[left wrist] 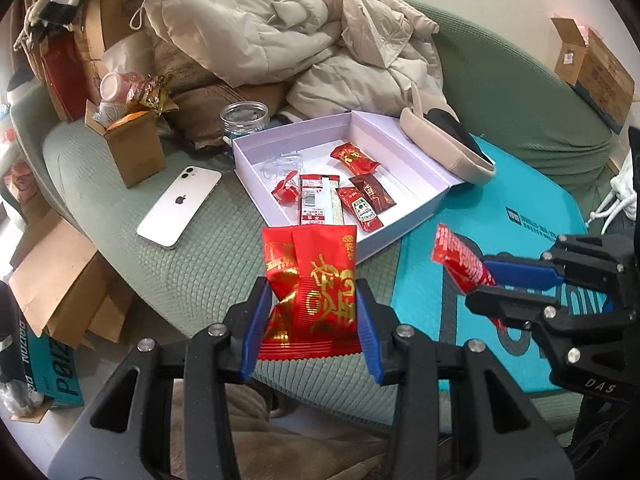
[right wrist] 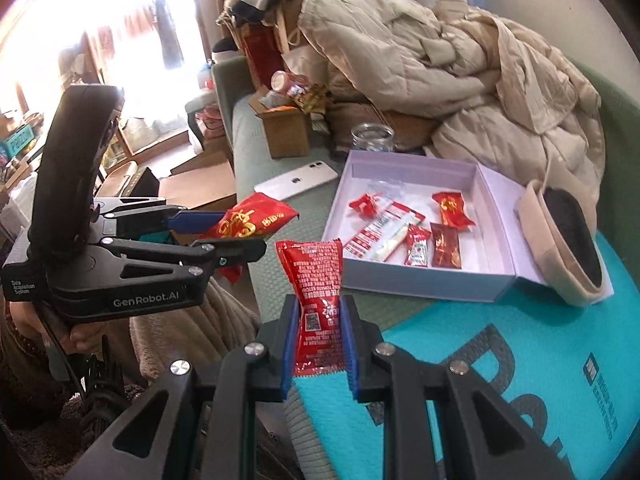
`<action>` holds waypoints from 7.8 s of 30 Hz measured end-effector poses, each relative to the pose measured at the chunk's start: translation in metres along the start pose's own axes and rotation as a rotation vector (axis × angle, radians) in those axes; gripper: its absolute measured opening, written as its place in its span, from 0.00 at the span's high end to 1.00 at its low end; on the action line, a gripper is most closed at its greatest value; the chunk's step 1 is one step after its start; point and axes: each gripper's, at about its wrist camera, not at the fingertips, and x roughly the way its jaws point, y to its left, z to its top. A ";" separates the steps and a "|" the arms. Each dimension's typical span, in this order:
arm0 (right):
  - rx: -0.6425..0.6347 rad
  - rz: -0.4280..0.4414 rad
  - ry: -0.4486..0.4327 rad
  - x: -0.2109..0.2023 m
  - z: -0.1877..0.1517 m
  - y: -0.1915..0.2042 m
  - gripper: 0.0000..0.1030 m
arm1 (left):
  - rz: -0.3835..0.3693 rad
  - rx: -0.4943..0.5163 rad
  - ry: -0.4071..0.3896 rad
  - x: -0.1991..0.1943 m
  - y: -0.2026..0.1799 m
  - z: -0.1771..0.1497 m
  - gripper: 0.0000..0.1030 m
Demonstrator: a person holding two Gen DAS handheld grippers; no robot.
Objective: Organize objects
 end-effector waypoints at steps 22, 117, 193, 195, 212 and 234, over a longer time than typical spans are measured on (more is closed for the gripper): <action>-0.023 -0.014 -0.062 -0.010 0.028 -0.001 0.81 | -0.033 0.063 -0.005 0.001 -0.002 0.041 0.61; 0.211 -0.150 0.171 0.181 0.076 -0.164 0.79 | -0.096 0.171 0.181 0.236 -0.002 0.128 0.60; 0.174 -0.265 -0.110 -0.006 0.053 -0.082 0.15 | 0.117 0.027 -0.070 0.031 -0.013 0.086 0.18; 0.178 -0.263 -0.106 -0.007 0.049 -0.080 0.15 | 0.123 0.031 -0.066 0.028 -0.015 0.081 0.17; 0.179 -0.250 -0.066 -0.013 0.014 -0.051 0.15 | 0.124 0.008 -0.033 0.011 -0.015 0.039 0.16; 0.151 -0.250 -0.050 -0.009 0.009 -0.037 0.15 | 0.116 -0.050 0.017 0.017 0.005 0.026 0.16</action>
